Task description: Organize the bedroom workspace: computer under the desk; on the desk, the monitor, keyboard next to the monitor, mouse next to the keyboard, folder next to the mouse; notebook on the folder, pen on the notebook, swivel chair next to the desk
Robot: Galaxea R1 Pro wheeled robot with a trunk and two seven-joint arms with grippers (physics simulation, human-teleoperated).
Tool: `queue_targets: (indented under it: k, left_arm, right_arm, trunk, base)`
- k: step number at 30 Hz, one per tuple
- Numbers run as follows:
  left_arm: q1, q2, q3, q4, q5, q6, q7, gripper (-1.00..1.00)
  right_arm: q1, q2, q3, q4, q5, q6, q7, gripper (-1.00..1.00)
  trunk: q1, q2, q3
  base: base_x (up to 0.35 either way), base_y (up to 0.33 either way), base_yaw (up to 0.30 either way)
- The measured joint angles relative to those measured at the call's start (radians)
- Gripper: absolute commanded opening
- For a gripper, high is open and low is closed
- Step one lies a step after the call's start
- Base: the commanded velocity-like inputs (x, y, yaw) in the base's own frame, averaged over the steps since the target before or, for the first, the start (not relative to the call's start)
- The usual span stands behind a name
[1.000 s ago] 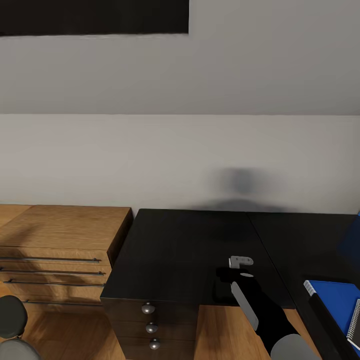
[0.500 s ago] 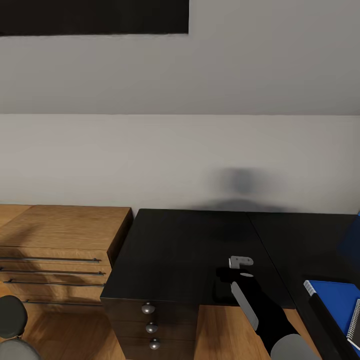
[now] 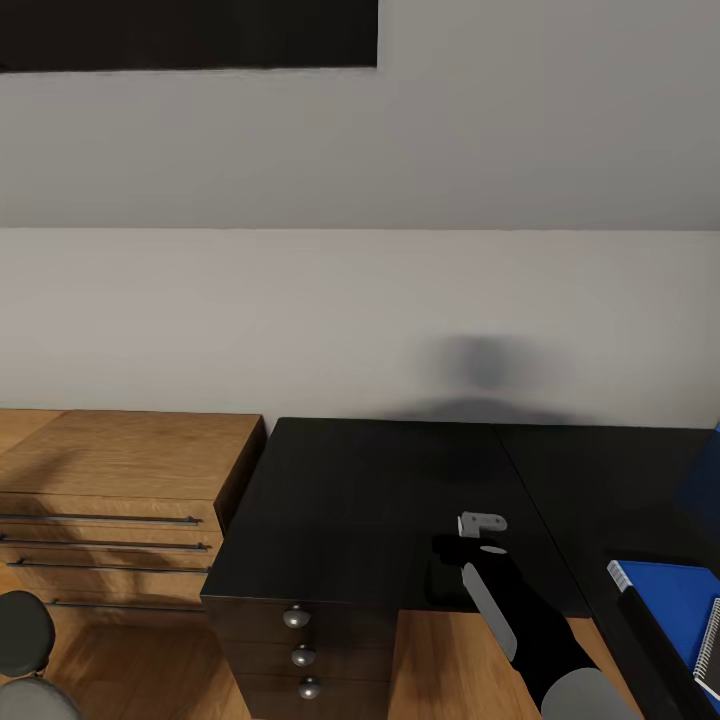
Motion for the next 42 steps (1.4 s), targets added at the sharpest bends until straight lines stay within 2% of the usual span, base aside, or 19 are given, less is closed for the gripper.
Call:
queue_targets:
  k: [19,30,42]
  left_arm:
    - [0.0,0.003,0.001,0.0,0.0,0.0,0.0,1.0]
    - [0.0,0.004,0.0,0.0,0.0,0.0,0.0,1.0]
    - [0.0,0.004,0.0,0.0,0.001,0.0,0.0,1.0]
  right_arm:
    - [0.0,0.001,-0.001,0.001,0.0,0.001,-0.001,1.0]
    - [0.0,0.003,-0.005,0.002,-0.001,0.037,-0.001,1.0]
    - [0.0,0.004,-0.051,0.003,0.0,0.079,-0.002,1.0]
  trunk:
    - [0.0,0.0,0.0]
    - [0.0,0.0,0.0]
    - [0.0,0.0,0.0]
  base:
    - [0.0,0.0,0.0]
    - [0.0,0.0,0.0]
    - [0.0,0.0,0.0]
